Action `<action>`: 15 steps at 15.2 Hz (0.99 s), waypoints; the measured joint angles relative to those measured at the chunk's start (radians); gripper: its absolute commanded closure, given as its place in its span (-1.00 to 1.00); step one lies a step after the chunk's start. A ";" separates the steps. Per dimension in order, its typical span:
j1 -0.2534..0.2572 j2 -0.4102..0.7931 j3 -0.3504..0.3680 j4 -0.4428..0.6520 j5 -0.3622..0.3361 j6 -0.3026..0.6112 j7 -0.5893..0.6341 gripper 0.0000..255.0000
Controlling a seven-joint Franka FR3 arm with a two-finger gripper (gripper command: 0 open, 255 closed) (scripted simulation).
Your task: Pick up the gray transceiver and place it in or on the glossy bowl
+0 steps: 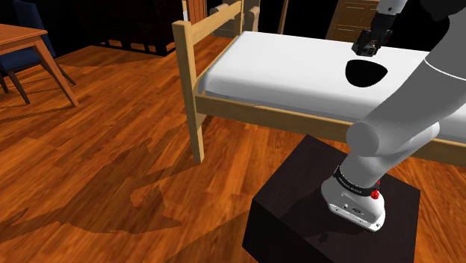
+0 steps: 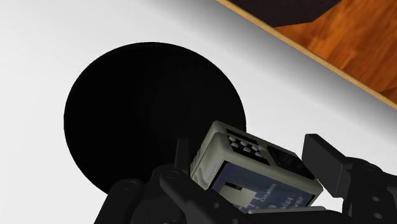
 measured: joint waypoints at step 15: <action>-0.055 0.078 -0.069 -0.061 0.045 0.124 -0.138 1.00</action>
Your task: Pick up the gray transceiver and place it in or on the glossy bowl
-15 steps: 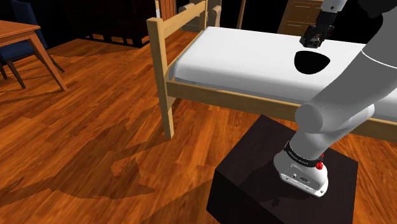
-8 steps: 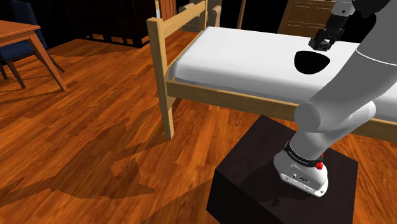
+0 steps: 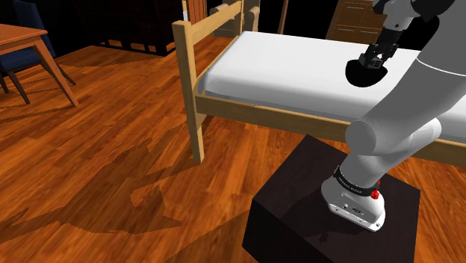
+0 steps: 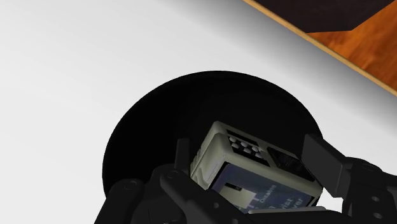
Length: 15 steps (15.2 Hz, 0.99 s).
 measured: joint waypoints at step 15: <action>-0.001 0.003 -0.001 -0.006 0.002 0.009 -0.003 -1.00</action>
